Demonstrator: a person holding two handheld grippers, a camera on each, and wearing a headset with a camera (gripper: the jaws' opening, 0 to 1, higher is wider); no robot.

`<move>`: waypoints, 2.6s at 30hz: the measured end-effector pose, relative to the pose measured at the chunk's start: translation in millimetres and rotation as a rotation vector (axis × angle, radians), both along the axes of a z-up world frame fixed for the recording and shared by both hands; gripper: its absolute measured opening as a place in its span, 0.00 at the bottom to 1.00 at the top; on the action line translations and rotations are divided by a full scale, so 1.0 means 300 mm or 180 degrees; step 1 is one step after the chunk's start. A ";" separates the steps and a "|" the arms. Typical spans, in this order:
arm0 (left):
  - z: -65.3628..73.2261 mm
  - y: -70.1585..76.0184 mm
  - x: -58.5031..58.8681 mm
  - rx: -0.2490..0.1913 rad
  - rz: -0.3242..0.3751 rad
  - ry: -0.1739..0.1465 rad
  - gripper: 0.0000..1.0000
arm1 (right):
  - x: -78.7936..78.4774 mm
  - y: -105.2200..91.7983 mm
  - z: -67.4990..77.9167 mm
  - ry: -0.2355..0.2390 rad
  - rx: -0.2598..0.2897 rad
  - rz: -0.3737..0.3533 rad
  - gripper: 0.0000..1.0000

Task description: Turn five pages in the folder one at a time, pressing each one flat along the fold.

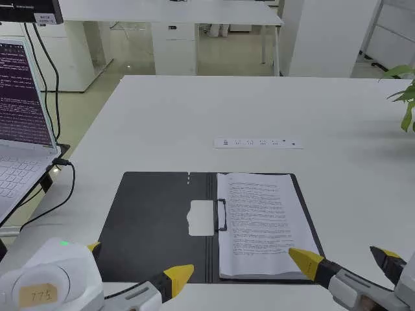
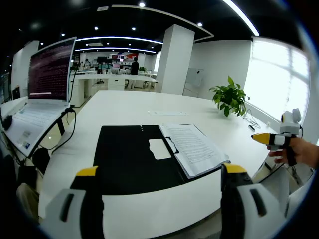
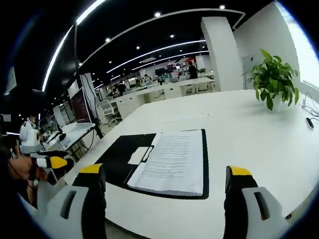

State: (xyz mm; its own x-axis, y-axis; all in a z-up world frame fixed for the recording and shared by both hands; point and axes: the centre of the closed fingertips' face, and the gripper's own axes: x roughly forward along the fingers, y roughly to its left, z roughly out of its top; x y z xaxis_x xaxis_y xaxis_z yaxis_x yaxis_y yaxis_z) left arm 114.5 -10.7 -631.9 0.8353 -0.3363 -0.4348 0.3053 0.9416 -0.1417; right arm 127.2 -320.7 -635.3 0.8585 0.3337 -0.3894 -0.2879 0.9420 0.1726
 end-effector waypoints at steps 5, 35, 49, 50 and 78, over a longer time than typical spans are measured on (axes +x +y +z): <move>-0.004 0.013 -0.006 -0.0018 0.0021 0.0011 0.99 | -0.003 0.010 -0.012 0.0039 0.0015 0.0011 1.00; -0.028 -0.021 -0.012 0.0025 -0.0129 0.0112 0.99 | -0.023 0.076 -0.023 0.0172 -0.0067 0.0142 0.97; -0.037 -0.031 -0.019 0.0076 -0.0263 0.0128 0.99 | -0.052 0.052 0.014 0.0045 0.0010 -0.0089 0.99; -0.037 -0.030 -0.020 0.0074 -0.0269 0.0130 0.99 | -0.055 0.052 0.015 0.0036 0.0006 -0.0104 0.99; 0.057 -0.065 0.013 -0.0053 -0.0294 -0.0129 0.99 | -0.029 0.070 0.085 -0.0110 0.0083 -0.0084 0.99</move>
State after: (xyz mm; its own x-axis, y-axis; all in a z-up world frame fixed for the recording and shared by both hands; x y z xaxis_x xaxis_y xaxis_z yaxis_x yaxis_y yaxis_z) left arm 118.5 -30.4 -614.8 0.8173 -0.4194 -0.3950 0.3964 0.9069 -0.1428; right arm 118.5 -299.8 -609.9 0.8799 0.3205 -0.3507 -0.2693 0.9446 0.1876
